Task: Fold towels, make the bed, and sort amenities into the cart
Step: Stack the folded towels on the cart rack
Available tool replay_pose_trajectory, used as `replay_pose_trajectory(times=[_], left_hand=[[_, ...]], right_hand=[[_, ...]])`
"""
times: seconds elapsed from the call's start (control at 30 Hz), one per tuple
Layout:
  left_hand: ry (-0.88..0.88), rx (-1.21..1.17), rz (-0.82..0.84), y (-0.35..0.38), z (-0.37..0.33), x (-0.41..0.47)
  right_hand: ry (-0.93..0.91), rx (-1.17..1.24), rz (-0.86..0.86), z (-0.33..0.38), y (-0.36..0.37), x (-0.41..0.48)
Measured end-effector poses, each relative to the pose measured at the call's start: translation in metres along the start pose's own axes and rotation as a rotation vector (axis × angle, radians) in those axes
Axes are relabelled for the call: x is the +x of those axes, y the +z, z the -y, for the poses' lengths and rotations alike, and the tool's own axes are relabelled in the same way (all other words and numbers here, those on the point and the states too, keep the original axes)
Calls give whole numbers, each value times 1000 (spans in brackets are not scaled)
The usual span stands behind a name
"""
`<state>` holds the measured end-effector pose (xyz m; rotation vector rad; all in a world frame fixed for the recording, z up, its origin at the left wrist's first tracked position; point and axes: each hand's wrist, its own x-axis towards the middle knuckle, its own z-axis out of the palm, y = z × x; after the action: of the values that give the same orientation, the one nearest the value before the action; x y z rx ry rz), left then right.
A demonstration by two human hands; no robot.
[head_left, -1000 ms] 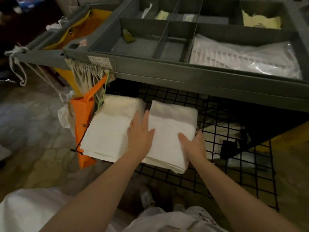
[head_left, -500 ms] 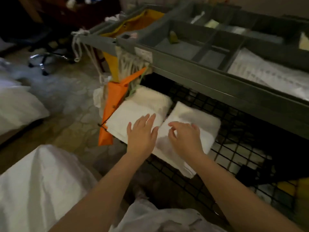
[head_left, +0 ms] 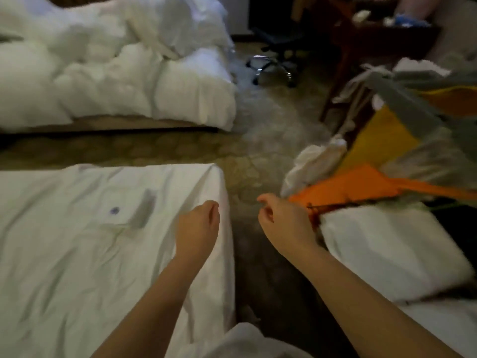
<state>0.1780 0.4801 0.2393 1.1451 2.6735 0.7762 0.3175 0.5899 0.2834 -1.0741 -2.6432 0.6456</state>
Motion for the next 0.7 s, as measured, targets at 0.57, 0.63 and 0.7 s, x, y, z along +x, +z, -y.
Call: replay_pose_trajectory(times=[0.57,0.63,0.7], left_hand=[[-843,-145,-386,-47,200,31],[-926,-186,-374,-45,217,33],[-1017,-230,-345,-40,234,42]], right_hand=[[-415,-43,538,154,184,189],[-447,-82,590,169,207,205],[-463,-103,635,183,231,225]])
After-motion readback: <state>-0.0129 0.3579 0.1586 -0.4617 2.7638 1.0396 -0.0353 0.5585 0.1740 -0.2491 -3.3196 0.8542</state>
